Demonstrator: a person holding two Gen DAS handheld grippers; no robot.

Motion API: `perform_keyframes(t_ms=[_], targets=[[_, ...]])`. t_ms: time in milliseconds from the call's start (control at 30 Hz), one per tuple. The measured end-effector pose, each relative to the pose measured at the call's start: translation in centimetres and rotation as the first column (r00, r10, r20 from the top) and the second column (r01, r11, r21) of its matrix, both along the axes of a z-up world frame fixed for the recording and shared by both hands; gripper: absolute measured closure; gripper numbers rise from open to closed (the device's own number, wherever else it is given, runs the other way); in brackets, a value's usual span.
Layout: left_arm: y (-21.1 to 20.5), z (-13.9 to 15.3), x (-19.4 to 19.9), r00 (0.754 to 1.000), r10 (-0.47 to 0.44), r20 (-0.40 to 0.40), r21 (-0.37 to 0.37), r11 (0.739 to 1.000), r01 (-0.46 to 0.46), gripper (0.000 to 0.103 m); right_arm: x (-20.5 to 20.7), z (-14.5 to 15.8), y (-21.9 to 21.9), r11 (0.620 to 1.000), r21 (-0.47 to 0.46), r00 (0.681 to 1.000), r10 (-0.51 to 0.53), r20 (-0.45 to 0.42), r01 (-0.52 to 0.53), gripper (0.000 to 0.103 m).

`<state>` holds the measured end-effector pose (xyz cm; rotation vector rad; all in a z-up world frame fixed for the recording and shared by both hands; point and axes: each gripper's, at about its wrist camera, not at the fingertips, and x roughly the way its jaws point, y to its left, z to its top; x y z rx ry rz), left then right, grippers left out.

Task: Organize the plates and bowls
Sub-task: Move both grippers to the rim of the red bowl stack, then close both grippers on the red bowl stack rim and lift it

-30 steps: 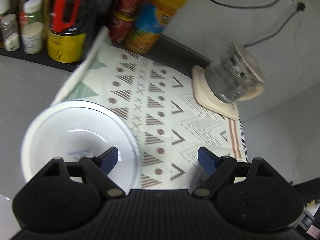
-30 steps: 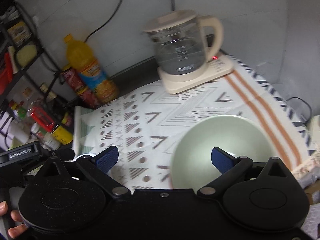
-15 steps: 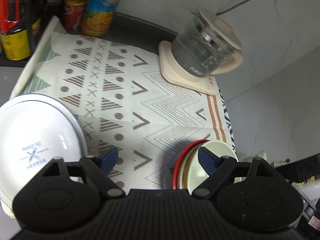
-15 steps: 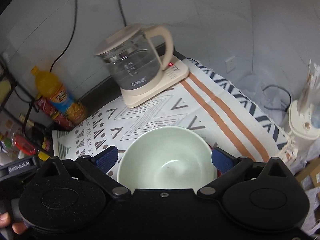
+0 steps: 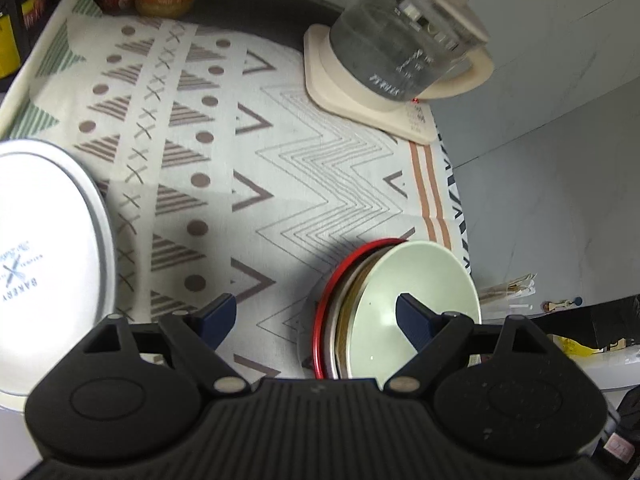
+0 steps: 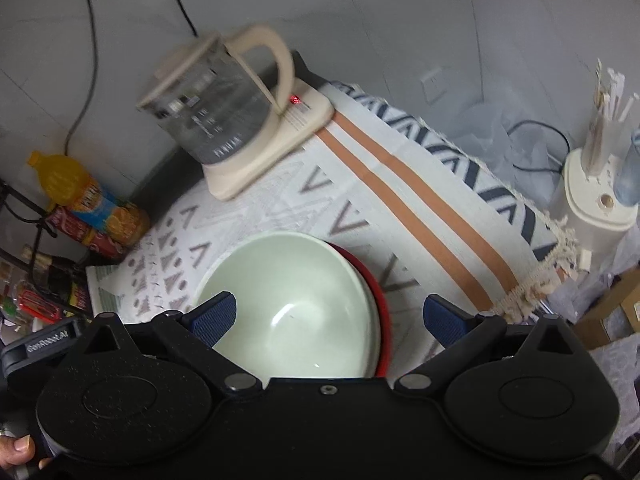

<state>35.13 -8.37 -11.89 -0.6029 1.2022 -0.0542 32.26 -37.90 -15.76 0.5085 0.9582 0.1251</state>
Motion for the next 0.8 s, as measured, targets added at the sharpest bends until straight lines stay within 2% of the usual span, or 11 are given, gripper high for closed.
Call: perform_keyframes(t_ms=[200,367,467,700,800], targets=[[-1.4,-1.7,0.6,0.999,0.000,-0.033,-0.009,1.000,0.000,0.018,1.0,-2.0,-0.7,1.000,0.002,0.998,0.006,-0.070,-0.006,0.003],[-2.4,-3.4,1.0,0.997,-0.002,-0.074,0.004,1.000,0.002,0.019,1.9,-3.5,-1.0,0.999,-0.004,0.992,0.039,-0.122,-0.040,0.012],[-2.8,-4.3,1.3,0.995,0.000,-0.096,0.010,1.000,0.001,0.021,2.4,-4.4,-0.9,0.998,0.009,0.987,0.063,-0.147,-0.062,0.016],[-3.2,-5.8,1.6,0.991,0.017,-0.134,0.009,1.000,-0.016,0.030,3.7,-6.0,0.2,0.992,0.023,0.972,0.128,-0.199,-0.126,0.019],[-3.4,-6.1,1.7,0.989,0.020,-0.143,0.004,1.000,-0.019,0.038,4.1,-6.3,0.3,0.989,0.026,0.966,0.149,-0.212,-0.147,0.023]])
